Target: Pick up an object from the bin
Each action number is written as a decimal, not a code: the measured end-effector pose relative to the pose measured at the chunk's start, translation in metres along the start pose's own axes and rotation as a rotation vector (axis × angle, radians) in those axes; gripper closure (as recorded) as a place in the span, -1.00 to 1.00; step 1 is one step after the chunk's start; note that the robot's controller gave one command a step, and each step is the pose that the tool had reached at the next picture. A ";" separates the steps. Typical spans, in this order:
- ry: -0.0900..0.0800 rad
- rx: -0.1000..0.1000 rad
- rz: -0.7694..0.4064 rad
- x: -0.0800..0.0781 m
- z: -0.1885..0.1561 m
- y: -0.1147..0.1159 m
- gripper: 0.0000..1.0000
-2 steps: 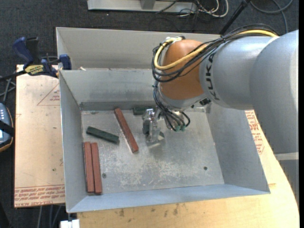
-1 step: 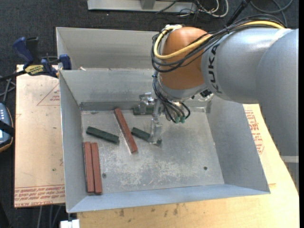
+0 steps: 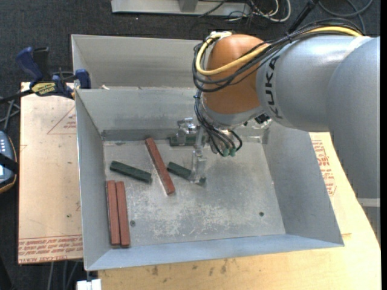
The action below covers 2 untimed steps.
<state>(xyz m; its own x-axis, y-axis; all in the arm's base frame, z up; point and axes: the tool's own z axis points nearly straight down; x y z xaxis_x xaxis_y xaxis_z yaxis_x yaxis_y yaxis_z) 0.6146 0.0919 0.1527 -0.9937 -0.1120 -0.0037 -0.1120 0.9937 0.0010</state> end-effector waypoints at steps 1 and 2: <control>-0.004 -0.001 0.029 0.011 0.053 -0.019 -1.00; 0.001 0.000 0.009 0.026 0.082 -0.011 1.00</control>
Offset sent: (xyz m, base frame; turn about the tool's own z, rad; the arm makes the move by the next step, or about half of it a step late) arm -0.0257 -0.0143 -0.0827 0.0092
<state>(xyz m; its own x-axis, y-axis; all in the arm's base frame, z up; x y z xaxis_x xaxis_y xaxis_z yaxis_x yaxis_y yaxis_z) 0.5899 0.0787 0.0710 -0.9947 -0.1032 -0.0028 -0.1032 0.9947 0.0012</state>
